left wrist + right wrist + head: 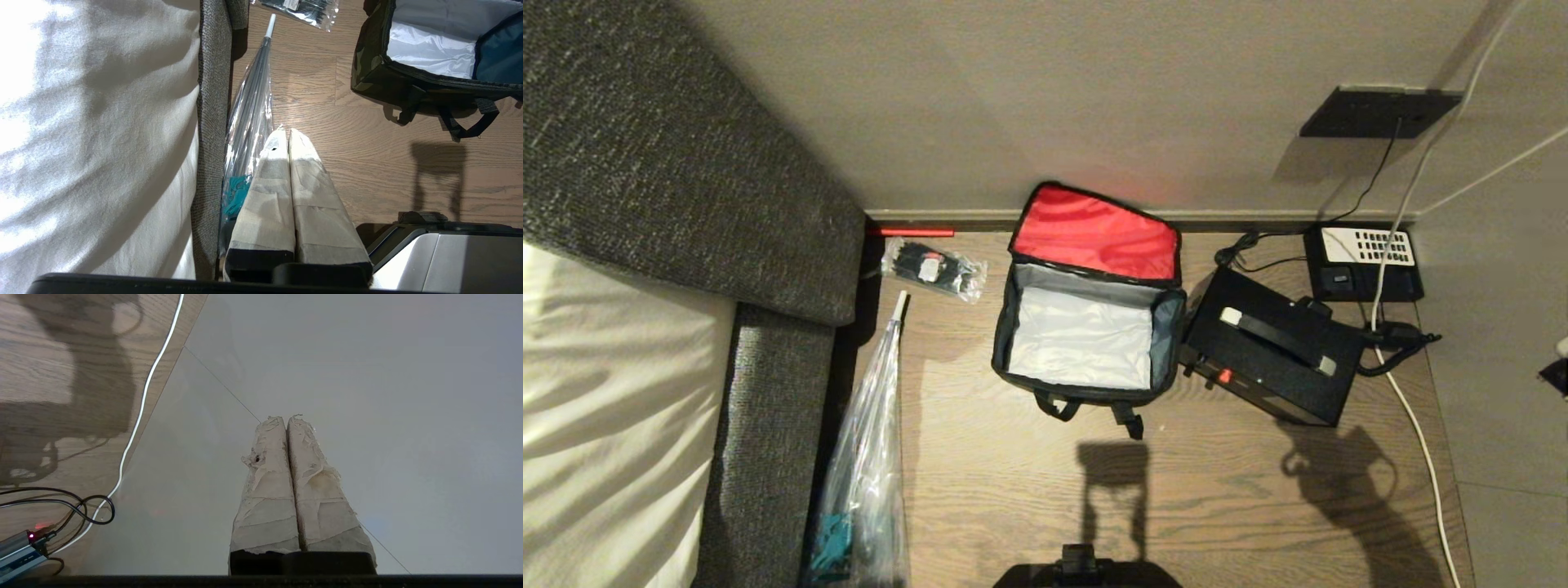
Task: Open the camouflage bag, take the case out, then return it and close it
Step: Grip the handle again
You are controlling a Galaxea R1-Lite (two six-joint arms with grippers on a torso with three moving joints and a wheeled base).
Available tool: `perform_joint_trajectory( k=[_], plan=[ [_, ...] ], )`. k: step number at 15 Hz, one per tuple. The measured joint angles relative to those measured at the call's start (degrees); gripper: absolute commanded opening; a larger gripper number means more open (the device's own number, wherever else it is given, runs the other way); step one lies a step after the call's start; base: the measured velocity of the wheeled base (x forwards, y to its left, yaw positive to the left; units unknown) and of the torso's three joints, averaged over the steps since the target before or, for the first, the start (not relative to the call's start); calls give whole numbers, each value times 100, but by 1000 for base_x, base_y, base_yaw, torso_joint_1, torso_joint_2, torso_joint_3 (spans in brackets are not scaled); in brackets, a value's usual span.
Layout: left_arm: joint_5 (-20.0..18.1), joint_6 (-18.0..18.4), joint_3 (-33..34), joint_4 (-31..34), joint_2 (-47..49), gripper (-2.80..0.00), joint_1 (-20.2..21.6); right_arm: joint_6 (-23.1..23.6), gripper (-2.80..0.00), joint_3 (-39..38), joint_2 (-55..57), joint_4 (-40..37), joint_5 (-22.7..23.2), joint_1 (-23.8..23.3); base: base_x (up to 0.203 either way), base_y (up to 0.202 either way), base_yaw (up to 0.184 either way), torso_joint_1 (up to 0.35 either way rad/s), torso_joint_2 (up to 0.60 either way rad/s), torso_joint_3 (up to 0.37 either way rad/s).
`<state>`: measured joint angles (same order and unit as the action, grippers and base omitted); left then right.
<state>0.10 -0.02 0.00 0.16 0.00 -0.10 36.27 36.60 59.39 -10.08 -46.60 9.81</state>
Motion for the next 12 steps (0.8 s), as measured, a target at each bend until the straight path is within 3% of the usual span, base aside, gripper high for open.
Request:
perform_joint_trajectory(
  k=[12],
  plan=[
    [0, -7, 0, 3, 0, -280, 0, -37, -280, -152, 30, 17, 49, 0, 0, 0, 0, 0, 0, 0]
  ],
)
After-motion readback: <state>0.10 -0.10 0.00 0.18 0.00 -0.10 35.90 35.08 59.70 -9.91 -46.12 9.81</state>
